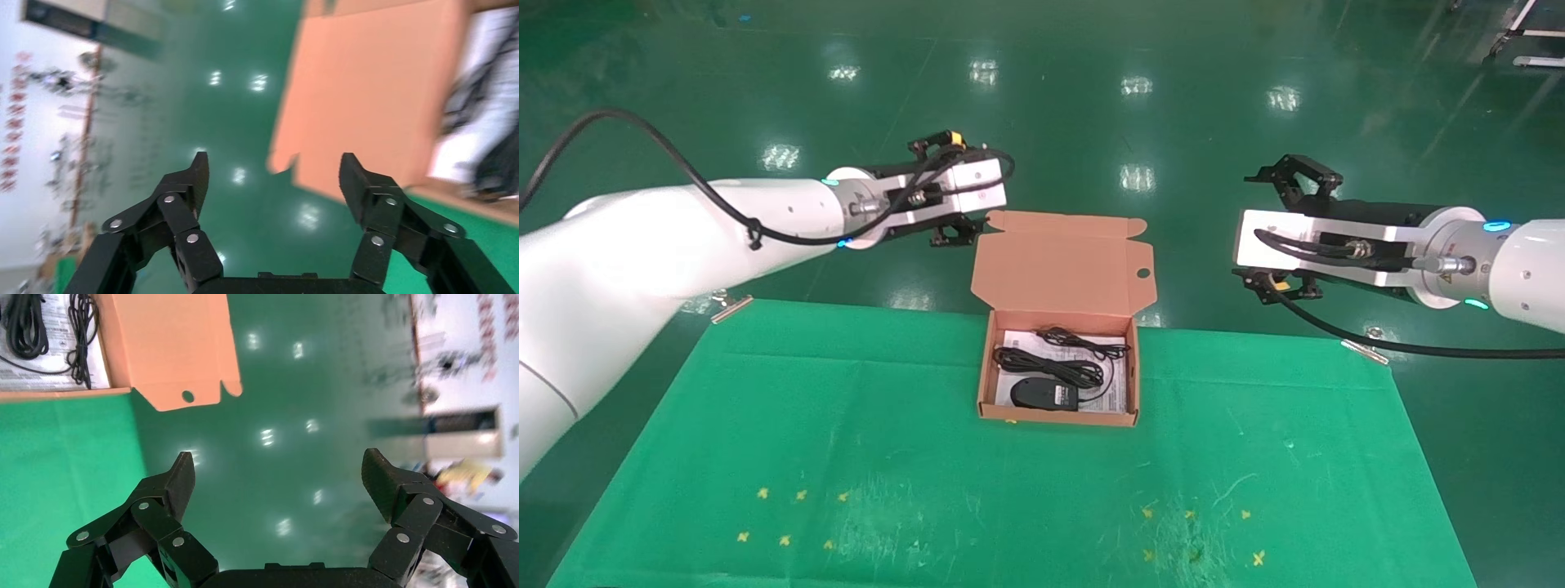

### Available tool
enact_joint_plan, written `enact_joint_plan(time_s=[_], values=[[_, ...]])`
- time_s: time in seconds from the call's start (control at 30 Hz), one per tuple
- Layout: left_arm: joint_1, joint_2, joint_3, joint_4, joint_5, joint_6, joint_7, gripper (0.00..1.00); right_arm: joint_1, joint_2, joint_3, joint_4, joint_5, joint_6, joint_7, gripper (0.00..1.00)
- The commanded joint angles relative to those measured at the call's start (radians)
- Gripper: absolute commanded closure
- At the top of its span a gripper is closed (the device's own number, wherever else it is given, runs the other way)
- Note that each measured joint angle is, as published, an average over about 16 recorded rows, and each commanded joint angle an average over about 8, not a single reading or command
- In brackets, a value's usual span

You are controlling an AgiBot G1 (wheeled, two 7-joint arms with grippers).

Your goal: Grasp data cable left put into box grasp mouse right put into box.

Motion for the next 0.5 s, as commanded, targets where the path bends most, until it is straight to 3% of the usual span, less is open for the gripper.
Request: enact_joint_plan(time_s=[0.03,0.23,0.5], values=[[-0.031,0.0,-0.002,0.024,0.016,-0.022,-0.016,0.0,0.02,0.0,-0.008,0.014,-0.015,-0.019,-0.019,0.0],[-0.018,-0.039,-0.048,0.001,-0.033,0.019,-0.034,0.0,0.014,0.002,0.016,0.02,0.027,-0.075,-0.038,0.0],[0.073,-0.134,-0.162,-0.093,-0.172,0.163,-0.053,0.0,-0.065,0.019,0.117,0.017,0.192,-0.183,-0.054,0.0]])
